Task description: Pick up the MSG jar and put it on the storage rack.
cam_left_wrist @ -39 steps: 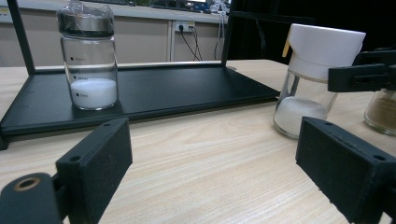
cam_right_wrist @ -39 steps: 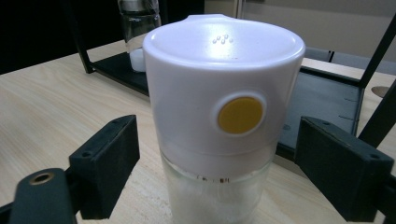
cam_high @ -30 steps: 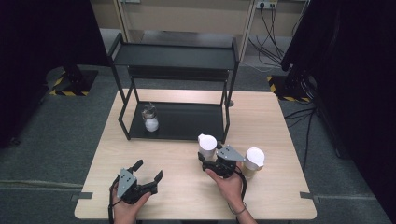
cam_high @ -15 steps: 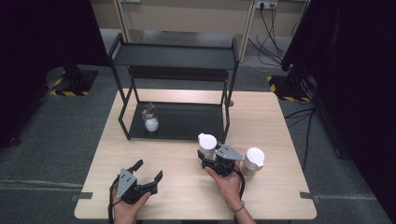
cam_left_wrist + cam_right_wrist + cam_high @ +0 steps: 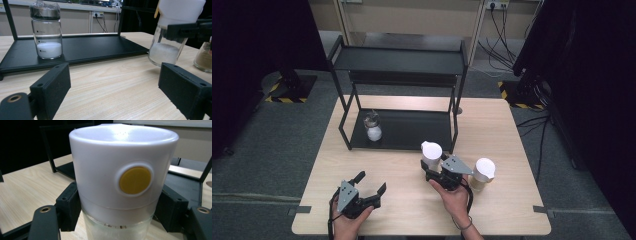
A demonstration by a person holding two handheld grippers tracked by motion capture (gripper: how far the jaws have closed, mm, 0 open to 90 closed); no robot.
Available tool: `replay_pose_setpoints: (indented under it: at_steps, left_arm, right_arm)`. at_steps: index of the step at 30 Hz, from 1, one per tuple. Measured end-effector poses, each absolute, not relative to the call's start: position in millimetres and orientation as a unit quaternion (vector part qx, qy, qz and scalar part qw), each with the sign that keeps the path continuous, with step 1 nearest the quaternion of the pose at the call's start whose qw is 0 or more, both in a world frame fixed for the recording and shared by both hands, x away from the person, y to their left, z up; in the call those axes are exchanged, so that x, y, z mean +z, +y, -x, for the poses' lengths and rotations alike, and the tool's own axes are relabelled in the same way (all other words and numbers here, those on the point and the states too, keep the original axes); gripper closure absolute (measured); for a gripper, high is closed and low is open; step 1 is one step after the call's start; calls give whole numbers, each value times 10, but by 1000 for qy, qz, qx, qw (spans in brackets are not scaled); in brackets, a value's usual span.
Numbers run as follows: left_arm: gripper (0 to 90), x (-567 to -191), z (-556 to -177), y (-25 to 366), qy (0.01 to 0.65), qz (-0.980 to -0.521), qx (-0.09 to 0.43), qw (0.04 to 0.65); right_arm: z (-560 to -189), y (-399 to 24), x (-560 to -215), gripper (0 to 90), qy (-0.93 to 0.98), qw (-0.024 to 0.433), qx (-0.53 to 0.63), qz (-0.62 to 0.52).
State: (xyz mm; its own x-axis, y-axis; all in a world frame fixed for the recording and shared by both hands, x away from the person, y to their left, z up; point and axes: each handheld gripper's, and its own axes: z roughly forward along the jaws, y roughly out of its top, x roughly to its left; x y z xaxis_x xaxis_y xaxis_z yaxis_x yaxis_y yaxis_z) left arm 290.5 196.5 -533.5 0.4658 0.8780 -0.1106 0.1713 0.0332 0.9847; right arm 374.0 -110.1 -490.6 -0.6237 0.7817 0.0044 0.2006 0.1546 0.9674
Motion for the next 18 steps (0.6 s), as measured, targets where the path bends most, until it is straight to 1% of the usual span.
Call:
replay_pose_setpoints:
  at_steps: [18]
  left_arm:
    - [104,-5335,-2903,1964,418,-626,303,584]
  right_arm:
    - [-3875,-862,-4694,307,708,269,563,-331]
